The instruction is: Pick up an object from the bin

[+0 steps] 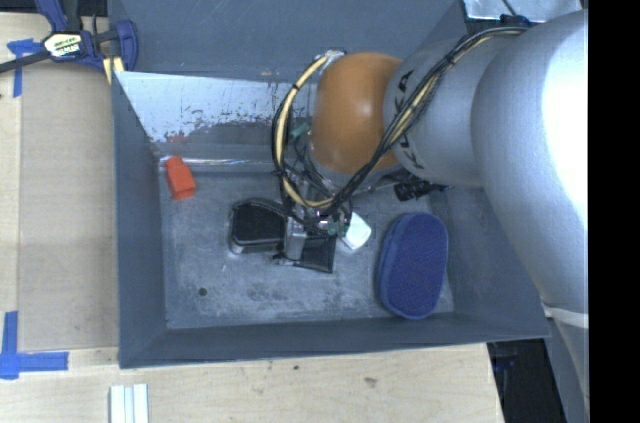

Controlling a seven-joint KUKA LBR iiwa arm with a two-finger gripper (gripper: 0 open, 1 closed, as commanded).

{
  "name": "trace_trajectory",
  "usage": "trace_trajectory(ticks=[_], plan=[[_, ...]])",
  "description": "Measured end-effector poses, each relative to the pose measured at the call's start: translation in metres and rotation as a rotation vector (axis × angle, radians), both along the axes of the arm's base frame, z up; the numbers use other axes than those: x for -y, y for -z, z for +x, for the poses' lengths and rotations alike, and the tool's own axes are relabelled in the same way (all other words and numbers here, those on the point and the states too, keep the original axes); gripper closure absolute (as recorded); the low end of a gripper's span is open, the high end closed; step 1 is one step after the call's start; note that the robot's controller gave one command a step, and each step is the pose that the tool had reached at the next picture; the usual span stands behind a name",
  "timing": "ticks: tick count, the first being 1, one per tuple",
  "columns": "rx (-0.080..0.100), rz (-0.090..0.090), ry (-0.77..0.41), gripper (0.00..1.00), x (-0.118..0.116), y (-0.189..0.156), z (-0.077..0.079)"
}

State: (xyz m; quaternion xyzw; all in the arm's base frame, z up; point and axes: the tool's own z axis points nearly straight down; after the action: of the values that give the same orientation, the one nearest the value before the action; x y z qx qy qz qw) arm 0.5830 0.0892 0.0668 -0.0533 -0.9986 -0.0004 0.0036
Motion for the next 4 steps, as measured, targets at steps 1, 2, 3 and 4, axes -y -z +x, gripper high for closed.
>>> trace_trajectory(ticks=[1,2,3,4], plan=[[0.000,0.001,0.000,0.00,0.000,0.000,0.000],[0.000,0.001,0.000,0.00,0.000,0.000,0.000],[-0.002,0.002,0.000,1.00,0.000,-0.002,0.000],[0.003,-0.001,-0.001,1.00,0.000,-0.013,-0.001]])
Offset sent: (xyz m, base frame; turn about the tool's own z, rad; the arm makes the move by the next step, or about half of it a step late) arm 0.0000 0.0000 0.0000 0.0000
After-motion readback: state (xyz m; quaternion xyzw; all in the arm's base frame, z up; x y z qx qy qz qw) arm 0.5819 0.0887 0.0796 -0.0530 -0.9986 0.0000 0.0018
